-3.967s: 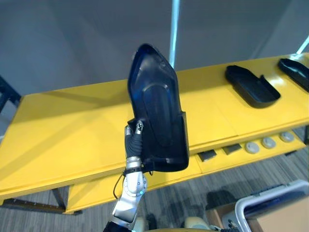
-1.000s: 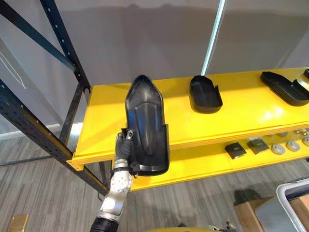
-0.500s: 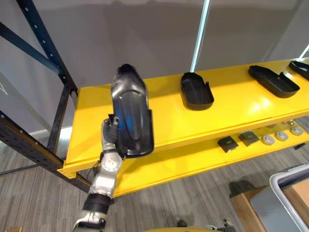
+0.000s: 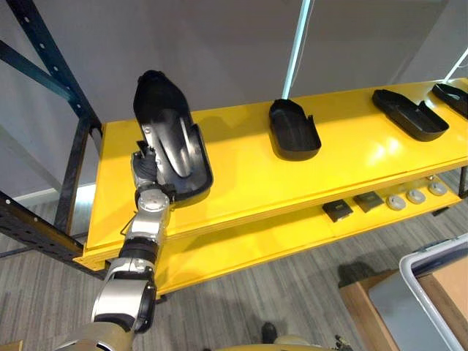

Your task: Walk over and take plastic housings, then place them on the shelf

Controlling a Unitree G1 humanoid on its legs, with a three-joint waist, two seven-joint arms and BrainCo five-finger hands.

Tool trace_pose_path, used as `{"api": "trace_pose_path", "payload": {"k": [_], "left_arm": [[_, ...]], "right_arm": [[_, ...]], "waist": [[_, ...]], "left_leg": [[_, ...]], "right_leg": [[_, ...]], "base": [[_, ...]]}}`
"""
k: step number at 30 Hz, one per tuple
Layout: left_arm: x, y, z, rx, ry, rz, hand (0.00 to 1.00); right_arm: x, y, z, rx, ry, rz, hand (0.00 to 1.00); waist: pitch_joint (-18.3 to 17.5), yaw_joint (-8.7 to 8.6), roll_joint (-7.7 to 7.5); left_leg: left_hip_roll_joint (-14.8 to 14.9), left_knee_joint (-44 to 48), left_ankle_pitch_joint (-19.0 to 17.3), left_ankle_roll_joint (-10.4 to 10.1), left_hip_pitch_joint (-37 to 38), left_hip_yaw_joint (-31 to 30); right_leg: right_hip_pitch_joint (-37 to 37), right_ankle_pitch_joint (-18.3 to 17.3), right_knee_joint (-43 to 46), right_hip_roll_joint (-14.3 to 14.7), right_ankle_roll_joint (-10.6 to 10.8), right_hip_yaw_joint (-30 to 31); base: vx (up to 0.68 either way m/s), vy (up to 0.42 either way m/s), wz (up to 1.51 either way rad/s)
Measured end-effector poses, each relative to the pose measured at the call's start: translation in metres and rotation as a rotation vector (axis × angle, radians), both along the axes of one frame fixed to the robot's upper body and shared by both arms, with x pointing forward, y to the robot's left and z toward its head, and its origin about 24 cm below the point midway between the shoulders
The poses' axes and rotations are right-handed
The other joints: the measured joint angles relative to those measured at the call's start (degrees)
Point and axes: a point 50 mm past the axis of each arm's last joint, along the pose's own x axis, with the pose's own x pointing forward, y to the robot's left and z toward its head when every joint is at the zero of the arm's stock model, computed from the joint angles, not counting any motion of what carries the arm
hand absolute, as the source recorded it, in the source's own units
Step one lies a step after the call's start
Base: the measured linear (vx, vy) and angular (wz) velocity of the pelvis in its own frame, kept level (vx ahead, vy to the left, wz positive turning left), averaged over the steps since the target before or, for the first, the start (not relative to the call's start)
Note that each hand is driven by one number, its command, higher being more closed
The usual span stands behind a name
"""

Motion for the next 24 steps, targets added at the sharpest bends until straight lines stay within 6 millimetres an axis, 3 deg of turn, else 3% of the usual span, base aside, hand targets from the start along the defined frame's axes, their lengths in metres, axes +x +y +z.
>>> {"api": "trace_pose_path", "payload": {"k": [2,3,24], "left_arm": [[0.0022,-0.0004,-0.0005,-0.009,0.014,-0.007,1.0],[0.0028,-0.0006,0.0004,-0.011,0.014,-0.006,0.0],[0.0064,0.0034,0.0011,-0.068,0.026,0.025,0.0]], "right_arm": [[0.0007,-0.0001,0.0001,-0.001,-0.002,-0.001,0.0],[0.0009,0.0004,0.0001,0.0,-0.003,-0.001,0.0],[0.0021,0.0015,0.0005,0.002,-0.019,-0.005,0.0]], "waist": [[0.7,0.0,0.0],[1.1,0.0,-0.09],[2.5,-0.04,-0.31]], "left_leg": [[0.0,0.0,0.0,0.0,-0.1,0.0],[0.1,0.0,0.0,-0.1,-0.1,0.0],[0.2,0.0,0.1,-0.2,0.5,0.2]], "right_leg": [[-0.1,0.0,0.0,-0.1,0.0,0.0],[-0.1,0.0,0.0,-0.1,0.0,0.0],[0.3,0.0,0.4,-0.2,0.0,0.0]], "base": [[-0.05,-0.033,0.0],[-0.06,-0.039,0.01],[-0.05,-0.033,0.0]]}}
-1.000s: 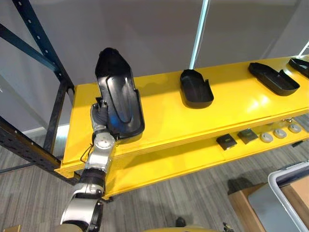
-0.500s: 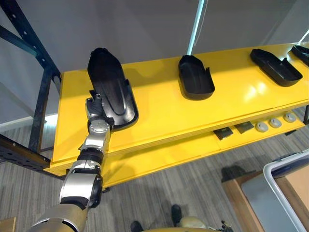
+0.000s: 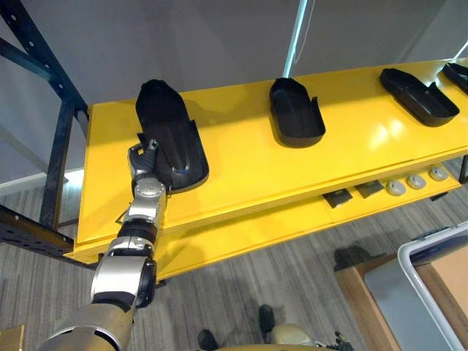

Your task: Walk over and take plastic housings, then place them on the shelf

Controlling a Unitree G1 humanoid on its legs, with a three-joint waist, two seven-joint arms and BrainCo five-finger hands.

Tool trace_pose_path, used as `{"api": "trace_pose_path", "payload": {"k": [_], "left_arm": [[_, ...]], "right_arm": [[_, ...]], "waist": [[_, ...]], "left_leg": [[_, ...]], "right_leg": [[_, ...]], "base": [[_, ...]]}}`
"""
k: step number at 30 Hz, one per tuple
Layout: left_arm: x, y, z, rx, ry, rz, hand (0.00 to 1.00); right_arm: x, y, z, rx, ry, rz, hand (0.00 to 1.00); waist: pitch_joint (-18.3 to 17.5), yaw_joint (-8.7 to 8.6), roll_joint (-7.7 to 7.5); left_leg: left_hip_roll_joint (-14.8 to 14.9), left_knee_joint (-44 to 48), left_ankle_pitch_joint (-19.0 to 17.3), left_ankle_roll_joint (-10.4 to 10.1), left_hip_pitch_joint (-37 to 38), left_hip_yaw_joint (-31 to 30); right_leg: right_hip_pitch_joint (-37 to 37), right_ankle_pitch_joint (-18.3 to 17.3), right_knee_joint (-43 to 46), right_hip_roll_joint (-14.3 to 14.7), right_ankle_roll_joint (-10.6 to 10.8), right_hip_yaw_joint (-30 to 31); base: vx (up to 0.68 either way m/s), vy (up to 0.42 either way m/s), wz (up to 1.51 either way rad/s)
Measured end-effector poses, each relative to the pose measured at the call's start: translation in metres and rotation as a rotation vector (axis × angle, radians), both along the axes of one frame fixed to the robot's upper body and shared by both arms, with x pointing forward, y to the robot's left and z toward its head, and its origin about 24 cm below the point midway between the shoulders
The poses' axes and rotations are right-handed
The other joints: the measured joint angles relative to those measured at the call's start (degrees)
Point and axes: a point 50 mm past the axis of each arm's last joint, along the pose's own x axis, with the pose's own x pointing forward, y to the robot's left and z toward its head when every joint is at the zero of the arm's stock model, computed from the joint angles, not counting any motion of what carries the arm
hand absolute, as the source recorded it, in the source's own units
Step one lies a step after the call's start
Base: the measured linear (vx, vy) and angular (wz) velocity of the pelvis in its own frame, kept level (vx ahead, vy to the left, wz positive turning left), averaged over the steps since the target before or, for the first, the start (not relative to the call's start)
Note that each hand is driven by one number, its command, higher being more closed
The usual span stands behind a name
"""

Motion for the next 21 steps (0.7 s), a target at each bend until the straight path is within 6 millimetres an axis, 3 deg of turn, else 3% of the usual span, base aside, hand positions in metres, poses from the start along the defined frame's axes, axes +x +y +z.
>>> {"api": "trace_pose_path", "payload": {"k": [10,21], "left_arm": [[0.001,-0.002,0.004,0.003,-0.02,0.002,0.0],[-0.006,-0.015,0.047,0.098,-0.254,0.012,0.0]], "right_arm": [[0.0,0.0,0.0,0.004,0.0,-0.007,0.0],[-0.001,0.0,0.0,0.003,0.002,-0.006,0.0]], "waist": [[0.0,0.06,-0.01],[0.0,0.23,-0.03]], "left_leg": [[0.0,0.0,0.1,-0.2,0.5,-0.3],[0.1,0.0,0.3,-0.3,0.5,-0.5]], "right_leg": [[0.7,0.0,0.1,0.0,0.0,-0.3],[0.8,-0.1,0.2,0.0,0.0,-0.7]], "base": [[-0.05,-0.035,0.02],[-0.04,-0.023,0.01]]}}
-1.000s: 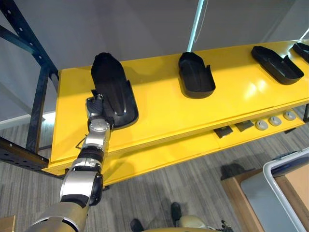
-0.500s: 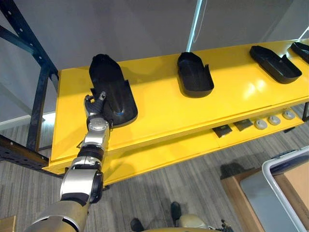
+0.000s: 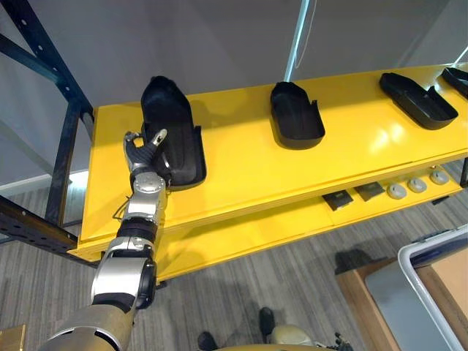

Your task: Walk over and take plastic housings, then place them on the shelf

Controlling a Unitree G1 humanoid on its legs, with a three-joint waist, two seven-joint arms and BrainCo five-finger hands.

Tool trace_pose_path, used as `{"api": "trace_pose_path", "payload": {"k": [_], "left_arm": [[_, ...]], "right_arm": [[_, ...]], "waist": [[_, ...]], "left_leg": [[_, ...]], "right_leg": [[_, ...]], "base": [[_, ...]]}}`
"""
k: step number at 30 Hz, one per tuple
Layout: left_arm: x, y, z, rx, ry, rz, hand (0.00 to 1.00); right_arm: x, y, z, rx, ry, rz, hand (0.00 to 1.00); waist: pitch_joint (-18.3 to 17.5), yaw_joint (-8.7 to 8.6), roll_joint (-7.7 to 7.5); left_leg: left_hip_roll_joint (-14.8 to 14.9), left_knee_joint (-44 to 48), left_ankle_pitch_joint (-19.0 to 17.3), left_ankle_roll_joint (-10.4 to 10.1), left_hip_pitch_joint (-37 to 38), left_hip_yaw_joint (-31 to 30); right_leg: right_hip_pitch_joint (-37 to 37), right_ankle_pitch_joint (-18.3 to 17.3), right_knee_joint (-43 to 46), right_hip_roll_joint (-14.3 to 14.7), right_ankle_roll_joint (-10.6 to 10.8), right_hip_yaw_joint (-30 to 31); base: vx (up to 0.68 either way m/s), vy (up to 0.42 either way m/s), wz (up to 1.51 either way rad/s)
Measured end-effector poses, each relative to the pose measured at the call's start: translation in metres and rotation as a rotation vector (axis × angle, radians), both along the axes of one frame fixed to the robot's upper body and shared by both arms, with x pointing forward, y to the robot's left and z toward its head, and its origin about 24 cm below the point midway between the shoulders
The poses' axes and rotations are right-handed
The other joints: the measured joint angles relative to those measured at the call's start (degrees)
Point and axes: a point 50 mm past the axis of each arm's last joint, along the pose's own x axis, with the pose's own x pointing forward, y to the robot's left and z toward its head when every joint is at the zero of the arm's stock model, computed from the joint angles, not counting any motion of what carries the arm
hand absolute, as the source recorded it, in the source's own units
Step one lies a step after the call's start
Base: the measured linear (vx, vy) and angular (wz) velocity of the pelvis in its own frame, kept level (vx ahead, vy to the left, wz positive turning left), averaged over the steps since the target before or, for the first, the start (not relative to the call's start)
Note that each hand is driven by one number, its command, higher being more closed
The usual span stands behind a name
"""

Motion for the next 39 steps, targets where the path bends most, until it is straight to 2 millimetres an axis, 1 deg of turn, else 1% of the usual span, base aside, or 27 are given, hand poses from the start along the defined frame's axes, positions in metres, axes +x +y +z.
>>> {"api": "trace_pose_path", "payload": {"k": [2,6,10,13,14,16,17,18,19,20,21,23,25,27,29,30,31,35,39], "left_arm": [[-0.005,-0.004,0.003,0.012,-0.038,-0.005,0.0],[-0.012,-0.012,-0.007,0.001,-0.039,0.0,0.0],[-0.016,-0.013,-0.012,-0.003,-0.036,0.013,0.0],[-0.026,-0.017,-0.006,0.025,-0.09,0.012,0.0],[-0.033,-0.022,-0.006,0.044,-0.113,0.0,0.0],[-0.045,-0.029,-0.009,0.08,-0.132,-0.018,0.0],[-0.053,-0.038,-0.015,0.11,-0.131,-0.043,0.0],[-0.061,-0.042,-0.02,0.121,-0.123,-0.058,0.0],[-0.069,-0.051,-0.029,0.148,-0.105,-0.092,1.0],[-0.074,-0.056,-0.033,0.16,-0.095,-0.109,1.0],[-0.086,-0.065,-0.045,0.193,-0.066,-0.15,1.0],[-0.098,-0.069,-0.056,0.232,-0.033,-0.178,1.0],[-0.111,-0.07,-0.072,0.281,0.028,-0.203,1.0],[-0.118,-0.068,-0.08,0.306,0.065,-0.211,1.0],[-0.121,-0.068,-0.084,0.317,0.082,-0.224,1.0],[-0.122,-0.068,-0.085,0.322,0.085,-0.23,1.0],[-0.123,-0.068,-0.087,0.329,0.094,-0.242,1.0],[-0.123,-0.063,-0.099,0.374,0.157,-0.257,1.0],[-0.124,-0.064,-0.109,0.414,0.208,-0.293,1.0]], "right_arm": [[0.0,0.0,0.0,0.0,0.0,0.0,0.0],[0.0,0.0,0.0,0.0,-0.001,0.001,0.0],[0.0,0.0,0.0,0.0,-0.001,0.001,0.0],[0.001,0.002,0.0,0.001,0.0,0.013,0.0],[0.001,0.002,0.0,0.002,0.0,0.019,0.0],[0.001,0.002,0.0,0.003,0.001,0.019,0.0],[0.0,0.002,0.0,0.002,0.001,0.018,0.0],[0.0,0.003,0.0,0.003,0.002,0.018,0.0],[-0.001,0.003,-0.001,0.003,0.004,0.016,0.0],[-0.001,0.003,-0.001,0.003,0.006,0.016,0.0],[-0.002,0.003,-0.001,0.004,0.009,0.011,0.0],[-0.002,0.003,-0.001,0.006,0.01,0.006,0.0],[-0.003,0.002,-0.001,0.006,0.011,0.006,0.0],[-0.003,0.002,-0.001,0.006,0.012,0.006,0.0],[-0.003,0.002,-0.001,0.004,0.014,0.006,0.0],[-0.005,0.002,-0.002,0.001,0.021,0.004,0.0],[-0.005,0.001,-0.002,-0.001,0.024,0.004,0.0],[-0.003,-0.001,-0.001,-0.017,0.022,0.014,0.0],[0.0,-0.001,-0.001,-0.02,0.014,0.024,0.0]], "waist": [[0.0,0.0,0.0],[0.0,0.06,-0.01],[0.0,0.05,-0.01],[0.0,0.11,-0.01],[0.0,0.17,-0.01],[-0.1,0.29,0.02],[-0.1,0.39,0.02],[-0.1,0.54,0.02],[-0.1,0.9,0.03],[-0.1,1.12,0.03],[-0.1,1.57,0.03],[-0.1,1.65,0.05],[-0.1,1.79,0.07],[-0.1,1.88,0.08],[-0.2,2.31,0.1],[-0.5,2.96,0.18],[-0.7,3.09,0.26],[-1.4,3.09,0.69],[-1.5,3.02,0.6]], "left_leg": [[0.0,0.0,0.0,0.0,0.0,0.0],[0.0,0.0,0.2,0.2,0.0,-0.2],[0.0,-0.1,0.3,0.4,0.0,-0.5],[0.0,-0.1,0.4,0.3,0.0,-0.7],[0.0,-0.1,0.4,0.3,0.0,-0.7],[0.0,-0.1,0.4,0.3,0.0,-0.8],[0.0,-0.1,0.4,0.3,0.0,-0.8],[0.0,-0.1,0.4,0.3,0.0,-0.9],[0.0,-0.1,0.4,0.3,0.0,-0.9],[0.0,-0.1,0.4,0.3,0.0,-0.9],[0.0,-0.1,0.4,0.3,0.0,-0.9],[0.1,-0.1,0.4,0.3,0.0,-0.9],[0.1,-0.2,0.4,0.3,0.0,-0.8],[0.1,-0.4,0.4,0.3,0.0,-0.8],[0.1,-0.5,0.4,0.3,-0.2,-0.8],[0.1,-0.5,0.4,0.3,-0.5,-0.8],[0.1,-0.5,0.4,0.3,-0.8,-1.1],[0.1,-0.5,0.4,0.3,-0.8,-1.5],[0.1,-0.5,0.4,0.3,-0.8,-1.9]], "right_leg": [[0.0,0.0,0.0,0.0,0.0,0.0],[0.1,0.0,0.0,0.0,0.0,-0.2],[0.1,0.0,0.0,0.0,0.0,-0.5],[0.2,0.0,0.0,0.0,0.0,-0.7],[0.3,0.0,0.0,0.0,0.0,-0.8],[0.4,0.0,-0.1,0.0,0.0,-0.8],[0.4,0.0,-0.2,0.0,0.0,-0.9],[0.5,0.0,-0.2,0.0,0.0,-0.9],[0.5,0.0,-0.2,0.0,0.0,-0.9],[0.5,0.0,-0.2,0.0,0.0,-0.9],[0.5,0.0,-0.2,0.0,0.0,-0.9],[0.5,0.0,-0.2,0.1,0.0,-0.9],[0.5,0.0,-0.2,0.1,0.0,-1.0],[0.5,0.0,-0.3,0.1,0.0,-1.0],[0.4,0.0,-0.4,0.1,0.0,-1.0],[0.1,0.0,-0.4,0.1,0.0,-1.0],[0.1,0.0,-0.7,0.1,0.0,-1.3],[0.1,-0.2,-0.7,0.1,0.2,-1.8],[0.1,-0.3,-0.7,0.0,0.5,-2.3]], "base": [[0.0,0.0,0.0],[0.0,0.0,0.0],[-0.02,-0.01,0.03],[-0.05,-0.032,0.04],[-0.05,-0.037,0.02],[-0.04,-0.031,0.02],[-0.03,-0.024,0.02],[-0.04,-0.03,0.02],[-0.04,-0.031,0.01],[-0.05,-0.039,0.0],[-0.05,-0.034,0.01],[-0.05,-0.034,0.01],[-0.06,-0.036,0.0],[-0.05,-0.025,0.0],[0.0,0.0,0.0],[0.0,0.0,0.05],[-0.01,-0.015,0.08],[-0.01,-0.033,0.08],[-0.01,-0.031,0.05]]}}
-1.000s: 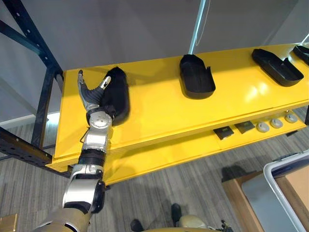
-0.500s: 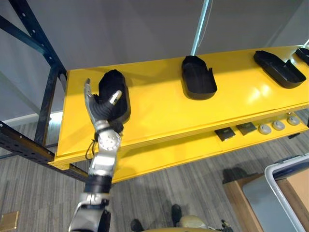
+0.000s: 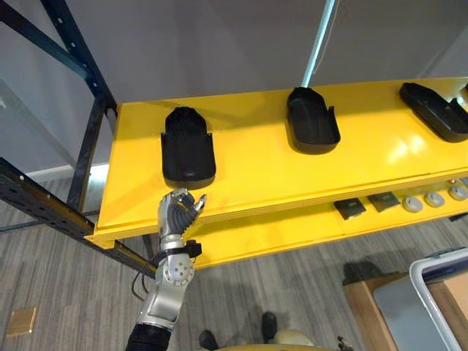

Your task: Walk over and take plastic housings, then place them on the shelf

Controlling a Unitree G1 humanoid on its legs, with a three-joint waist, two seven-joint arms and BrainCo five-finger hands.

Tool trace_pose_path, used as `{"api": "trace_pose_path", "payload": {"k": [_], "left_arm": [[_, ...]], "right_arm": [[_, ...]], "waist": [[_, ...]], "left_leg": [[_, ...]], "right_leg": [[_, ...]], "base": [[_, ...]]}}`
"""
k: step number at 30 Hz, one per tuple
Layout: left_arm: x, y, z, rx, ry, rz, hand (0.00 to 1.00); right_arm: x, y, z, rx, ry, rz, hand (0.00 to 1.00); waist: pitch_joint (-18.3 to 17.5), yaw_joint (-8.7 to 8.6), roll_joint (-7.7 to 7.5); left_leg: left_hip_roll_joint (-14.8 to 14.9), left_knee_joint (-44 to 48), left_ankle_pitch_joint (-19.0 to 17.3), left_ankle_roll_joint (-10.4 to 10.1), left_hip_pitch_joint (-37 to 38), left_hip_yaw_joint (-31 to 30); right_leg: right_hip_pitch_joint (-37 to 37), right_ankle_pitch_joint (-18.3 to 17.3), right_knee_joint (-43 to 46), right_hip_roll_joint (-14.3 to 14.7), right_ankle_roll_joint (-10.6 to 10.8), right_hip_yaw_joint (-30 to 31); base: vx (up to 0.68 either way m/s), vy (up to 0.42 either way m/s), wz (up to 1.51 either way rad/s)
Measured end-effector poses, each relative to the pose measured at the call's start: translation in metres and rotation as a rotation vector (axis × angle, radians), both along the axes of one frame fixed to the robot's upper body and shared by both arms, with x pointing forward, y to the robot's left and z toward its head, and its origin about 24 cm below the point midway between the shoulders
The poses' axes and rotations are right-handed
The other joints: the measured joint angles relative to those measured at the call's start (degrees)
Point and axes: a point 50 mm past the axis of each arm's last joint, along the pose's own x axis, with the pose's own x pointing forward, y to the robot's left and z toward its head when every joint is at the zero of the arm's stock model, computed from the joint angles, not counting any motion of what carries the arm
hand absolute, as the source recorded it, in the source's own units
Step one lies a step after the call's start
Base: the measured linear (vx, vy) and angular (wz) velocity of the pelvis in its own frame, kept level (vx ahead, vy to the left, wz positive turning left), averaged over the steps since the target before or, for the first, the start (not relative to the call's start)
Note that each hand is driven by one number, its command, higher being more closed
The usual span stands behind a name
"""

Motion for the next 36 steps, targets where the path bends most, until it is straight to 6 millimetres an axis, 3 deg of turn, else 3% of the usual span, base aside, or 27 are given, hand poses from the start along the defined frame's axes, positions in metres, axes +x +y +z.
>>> {"api": "trace_pose_path", "payload": {"k": [16,21,36], "left_arm": [[0.034,0.008,0.003,0.166,0.033,-0.006,1.0],[0.04,0.017,0.005,0.171,0.04,0.035,1.0],[0.058,0.037,0.014,0.192,0.059,0.116,1.0]], "right_arm": [[0.012,0.0,0.002,-0.01,-0.026,0.033,0.0],[0.015,0.0,0.002,-0.011,-0.034,0.042,0.0],[0.017,0.002,0.003,-0.01,-0.04,0.063,0.0]], "waist": [[-0.2,-0.43,-0.37],[-0.2,-1.64,-0.5],[-0.2,-2.03,-0.63]], "left_leg": [[0.1,0.0,-0.1,0.0,0.1,0.7],[0.1,0.2,-0.2,0.0,0.1,1.2],[0.6,0.2,-0.3,-0.1,0.1,2.9]], "right_leg": [[-0.2,0.0,-0.2,0.1,0.0,0.7],[-0.2,0.1,-0.2,0.1,-0.1,1.2],[-1.2,0.4,-0.2,0.8,-0.5,2.8]], "base": [[-0.03,-0.023,-0.02],[-0.01,-0.007,-0.05],[-0.04,-0.04,-0.06]]}}
